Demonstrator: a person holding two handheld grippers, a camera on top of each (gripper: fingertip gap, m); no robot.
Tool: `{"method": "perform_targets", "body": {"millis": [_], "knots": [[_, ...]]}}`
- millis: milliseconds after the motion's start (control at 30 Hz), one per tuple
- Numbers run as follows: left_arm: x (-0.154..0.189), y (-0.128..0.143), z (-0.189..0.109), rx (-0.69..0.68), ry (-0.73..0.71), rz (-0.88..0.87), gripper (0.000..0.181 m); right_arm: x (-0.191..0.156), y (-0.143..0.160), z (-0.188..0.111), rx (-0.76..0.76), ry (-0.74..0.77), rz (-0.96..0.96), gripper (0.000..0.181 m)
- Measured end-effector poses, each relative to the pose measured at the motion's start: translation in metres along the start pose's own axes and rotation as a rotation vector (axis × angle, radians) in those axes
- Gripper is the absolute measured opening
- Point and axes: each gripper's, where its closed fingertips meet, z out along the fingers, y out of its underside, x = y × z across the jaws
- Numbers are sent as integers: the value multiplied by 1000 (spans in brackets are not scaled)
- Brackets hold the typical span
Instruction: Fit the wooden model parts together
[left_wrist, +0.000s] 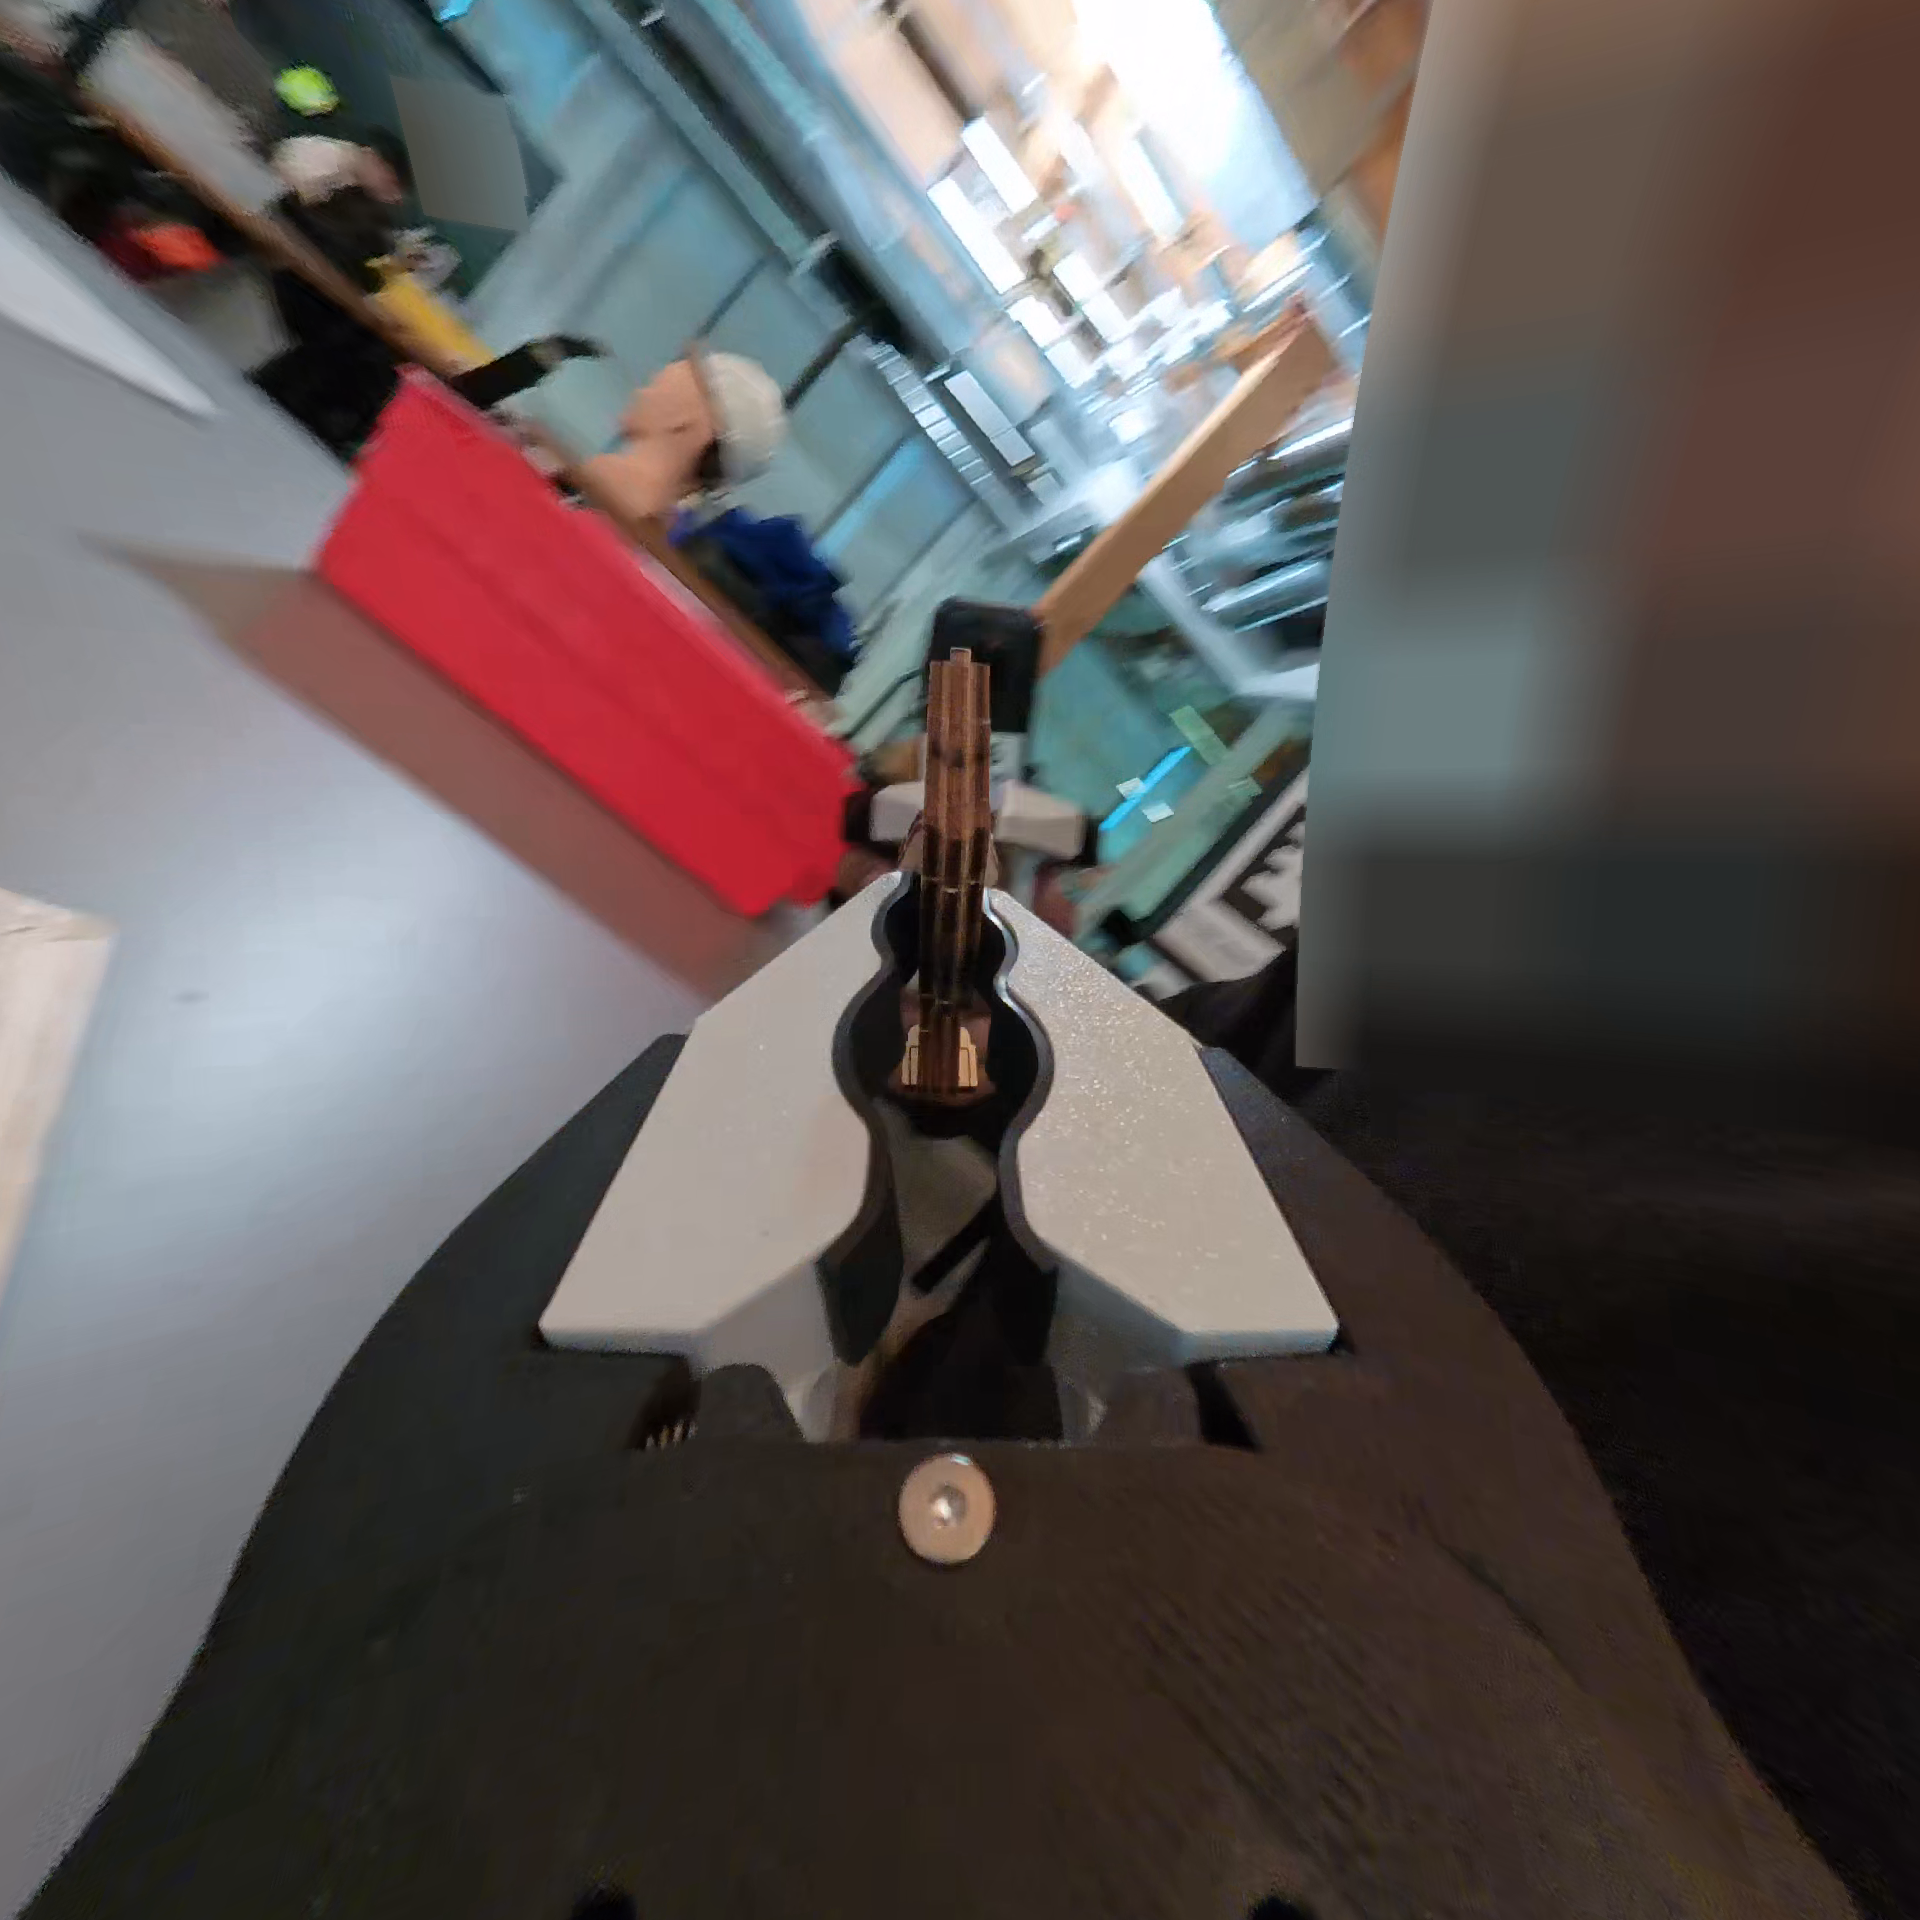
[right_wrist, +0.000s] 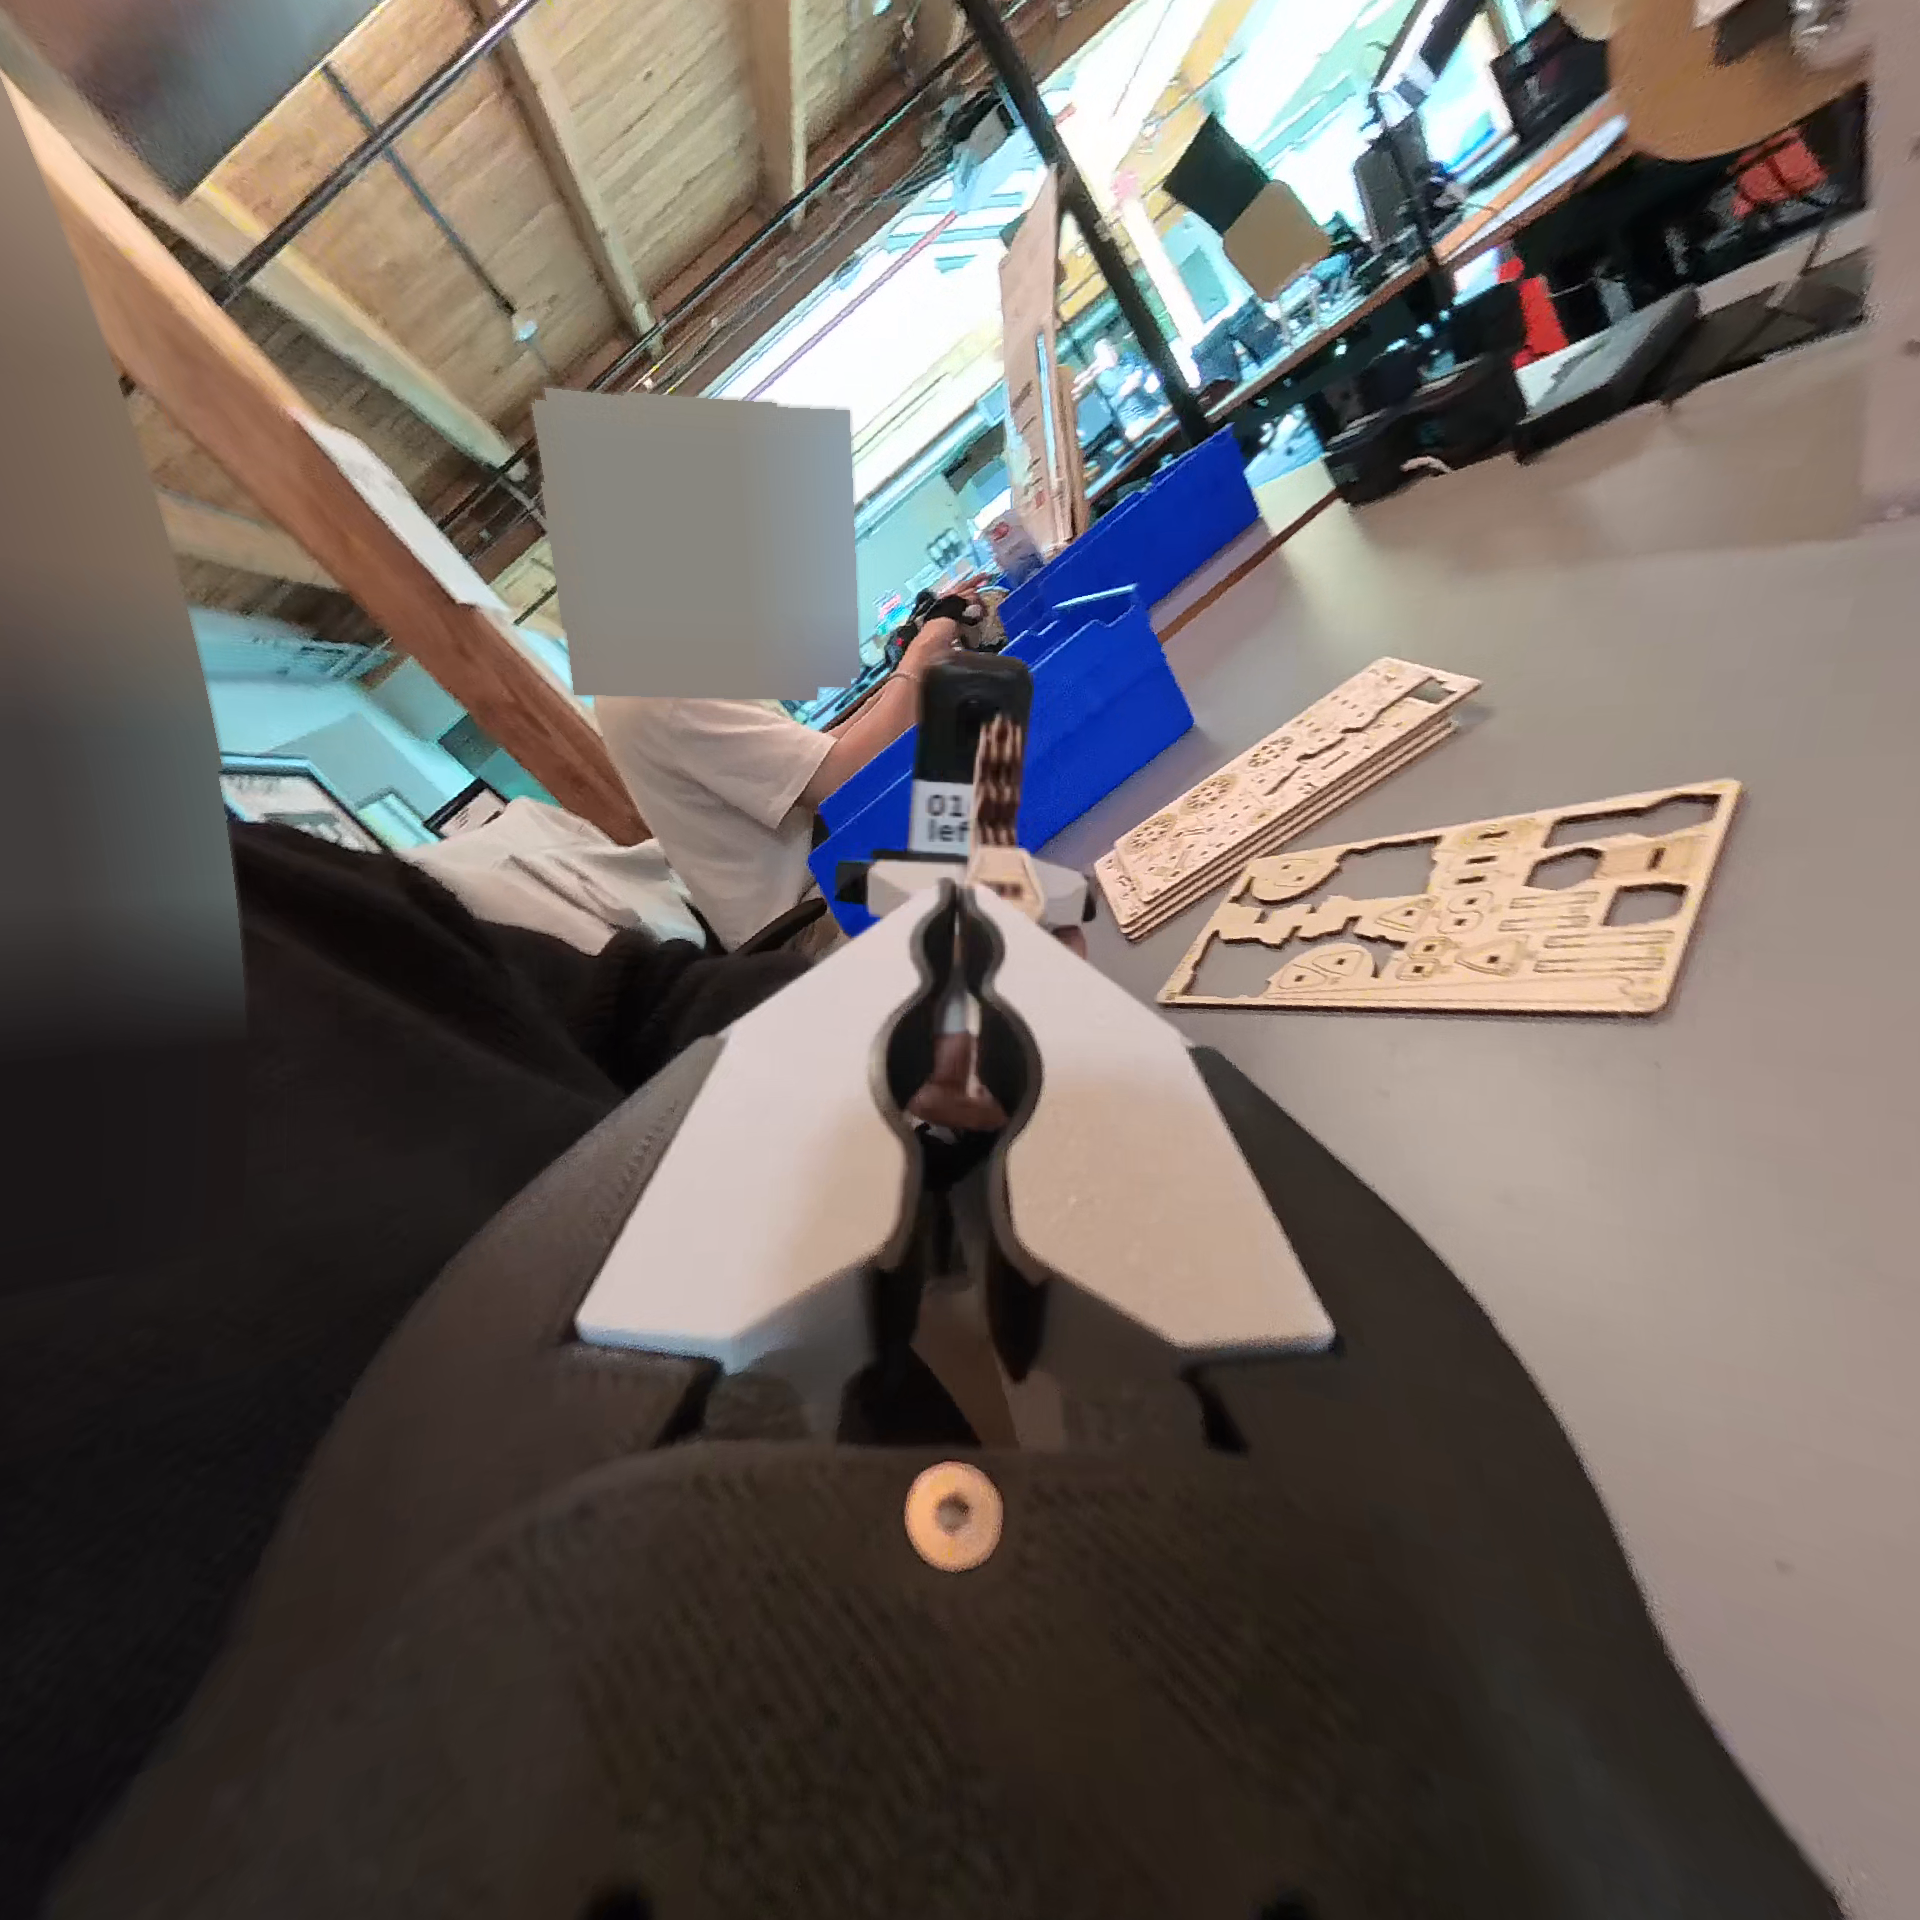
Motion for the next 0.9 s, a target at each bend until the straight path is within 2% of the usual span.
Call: {"method": "perform_targets", "body": {"millis": [100, 233, 500, 633, 900], "knots": [[-17, 8, 1, -62, -144, 50, 6, 13, 2, 0, -2, 55, 21, 0], [-28, 14, 1, -87, -219, -10, 7, 29, 9, 2, -20, 146, 36, 0], [-22, 15, 2, -82, -181, -44, 6, 52, -6, -9, 56, 357, -122, 0], [-24, 15, 1, -87, -203, -24, 6, 51, -4, -9, 18, 398, -205, 0], [-27, 11, -2, -37, -215, -84, 6, 62, -5, -12, 45, 400, -41, 0]]}}
